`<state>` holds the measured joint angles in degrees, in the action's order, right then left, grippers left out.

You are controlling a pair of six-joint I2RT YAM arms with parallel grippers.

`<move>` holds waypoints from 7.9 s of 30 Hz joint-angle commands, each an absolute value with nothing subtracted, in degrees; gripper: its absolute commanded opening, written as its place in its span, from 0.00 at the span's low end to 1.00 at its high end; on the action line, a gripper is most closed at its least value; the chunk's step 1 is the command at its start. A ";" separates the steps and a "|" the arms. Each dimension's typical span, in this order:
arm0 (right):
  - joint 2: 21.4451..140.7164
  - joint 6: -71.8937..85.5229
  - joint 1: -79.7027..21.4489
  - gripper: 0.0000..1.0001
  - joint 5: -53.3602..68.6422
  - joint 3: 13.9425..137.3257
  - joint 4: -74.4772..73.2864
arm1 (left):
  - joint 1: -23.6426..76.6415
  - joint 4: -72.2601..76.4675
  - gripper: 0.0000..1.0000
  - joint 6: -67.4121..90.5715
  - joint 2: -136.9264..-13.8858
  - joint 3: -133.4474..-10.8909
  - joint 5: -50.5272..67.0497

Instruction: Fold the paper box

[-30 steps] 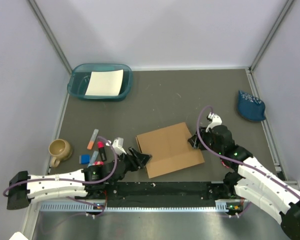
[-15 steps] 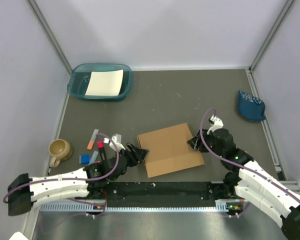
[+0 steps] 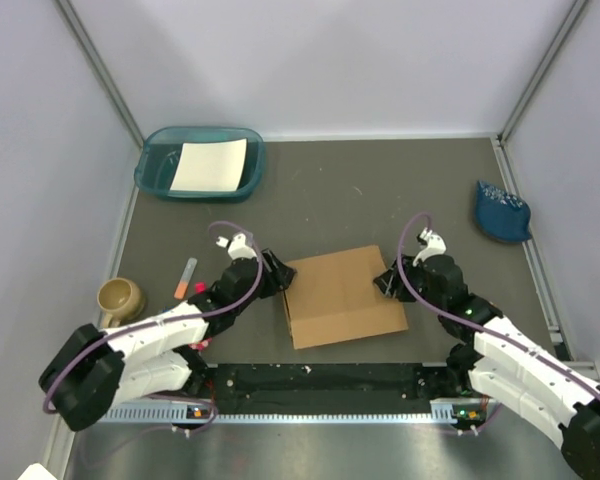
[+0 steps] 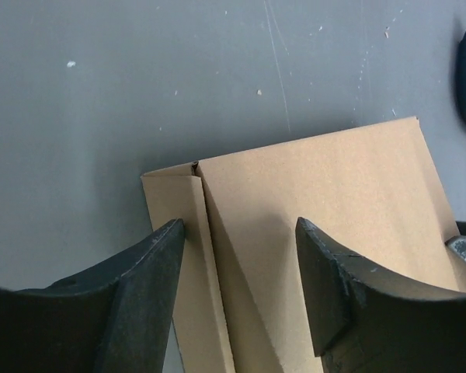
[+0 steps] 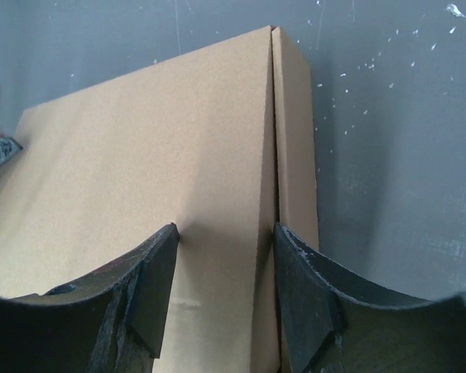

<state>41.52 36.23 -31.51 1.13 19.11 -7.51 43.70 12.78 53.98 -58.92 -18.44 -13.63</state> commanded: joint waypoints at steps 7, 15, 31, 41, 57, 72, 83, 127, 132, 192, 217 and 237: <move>38.76 32.17 -31.99 0.61 -5.89 27.94 -14.49 | 38.24 2.13 0.80 45.81 -53.98 -30.14 -18.44; 40.43 32.25 -32.08 0.63 -8.78 29.01 -15.64 | 38.06 -14.23 0.82 52.35 -45.54 -26.57 -22.33; 42.97 39.46 -22.24 0.52 -2.66 24.35 -15.22 | 37.97 2.87 0.54 61.88 -51.02 -11.16 -9.33; 52.82 39.81 -22.24 0.47 4.66 23.38 -7.48 | 37.97 13.44 0.52 58.98 -69.17 -20.47 2.64; 64.69 38.94 -19.07 0.49 4.39 32.43 -4.22 | 28.84 8.01 0.53 50.72 -82.88 -39.46 4.13; 55.72 35.15 -18.98 0.54 6.05 43.50 -10.91 | 25.93 -1.96 0.64 46.14 -60.75 -34.99 -8.97; 57.39 37.00 -21.79 0.46 12.83 41.83 -3.52 | 25.93 8.61 0.50 52.55 -65.38 -30.58 4.91; 71.98 37.18 -26.37 0.33 12.92 35.16 5.36 | 26.02 17.66 0.00 55.63 -65.74 -20.48 17.14; 72.95 37.18 -26.46 0.32 12.83 34.37 5.80 | 26.02 20.21 0.00 56.42 -65.04 -18.81 19.60; 69.87 35.60 -26.46 0.32 14.50 28.30 0.35 | 28.92 12.66 0.55 42.36 -83.03 -37.88 22.67; 69.69 31.37 -23.29 0.48 12.21 41.57 -8.88 | 28.04 5.35 0.58 39.11 -85.01 -50.73 0.63; 75.85 33.84 -23.29 0.47 15.55 41.04 -2.20 | 33.92 1.67 0.59 39.55 -25.49 -10.12 -15.63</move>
